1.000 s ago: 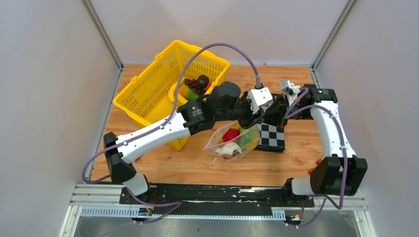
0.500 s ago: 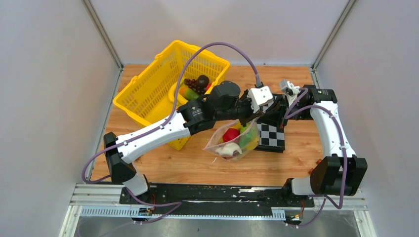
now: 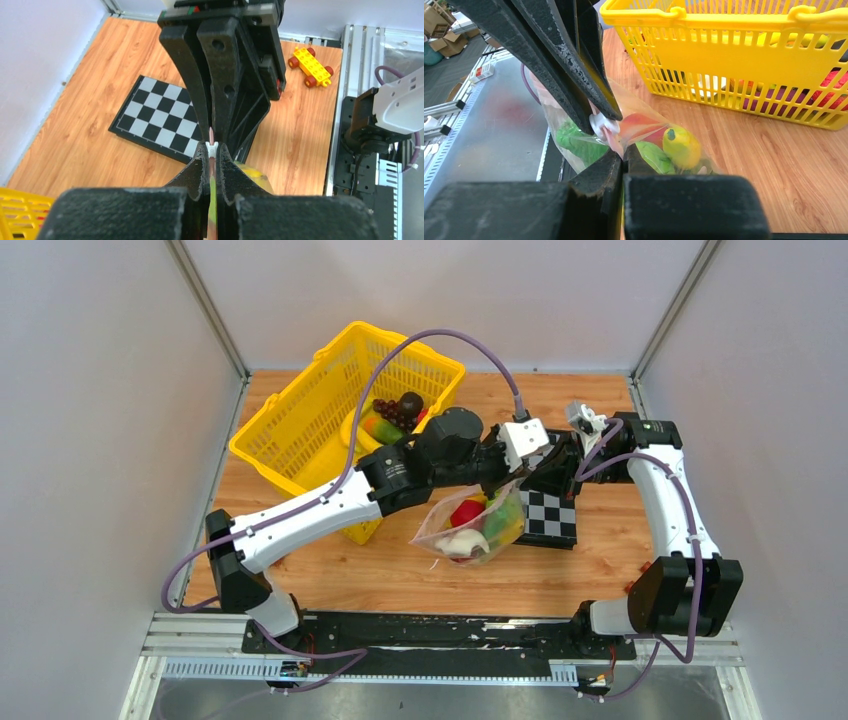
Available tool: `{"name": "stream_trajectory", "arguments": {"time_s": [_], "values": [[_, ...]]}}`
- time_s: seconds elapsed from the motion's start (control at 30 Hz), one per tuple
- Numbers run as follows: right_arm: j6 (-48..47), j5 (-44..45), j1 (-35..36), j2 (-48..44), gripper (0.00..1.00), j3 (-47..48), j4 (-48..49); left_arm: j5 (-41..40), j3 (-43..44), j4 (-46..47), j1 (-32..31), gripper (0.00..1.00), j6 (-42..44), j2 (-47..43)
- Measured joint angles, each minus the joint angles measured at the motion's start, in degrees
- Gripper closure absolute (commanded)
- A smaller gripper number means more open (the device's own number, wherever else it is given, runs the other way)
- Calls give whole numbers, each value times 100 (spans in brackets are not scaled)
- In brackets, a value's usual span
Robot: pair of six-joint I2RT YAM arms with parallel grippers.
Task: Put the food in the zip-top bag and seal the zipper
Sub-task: Zip the zipper food storage bag at the center of the board.
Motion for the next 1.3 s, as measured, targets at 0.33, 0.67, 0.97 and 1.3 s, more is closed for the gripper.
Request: {"name": "stream_trajectory", "arguments": {"time_s": [0.33, 0.67, 0.97, 1.3], "values": [[-15, -7, -4, -9, 100, -35, -13, -195, -634, -24, 0, 100, -28, -533], [-15, -11, -28, -11, 81, -39, -15, -280, -844, -164, -2, 100, -101, -774], [522, -57, -160, -13, 4, 310, -17, -533, -1040, -39, 0, 100, -431, -909], [1974, -63, -713, -352, 0, 2000, -13, -704, -1097, 2, 0, 100, -520, -911]]}}
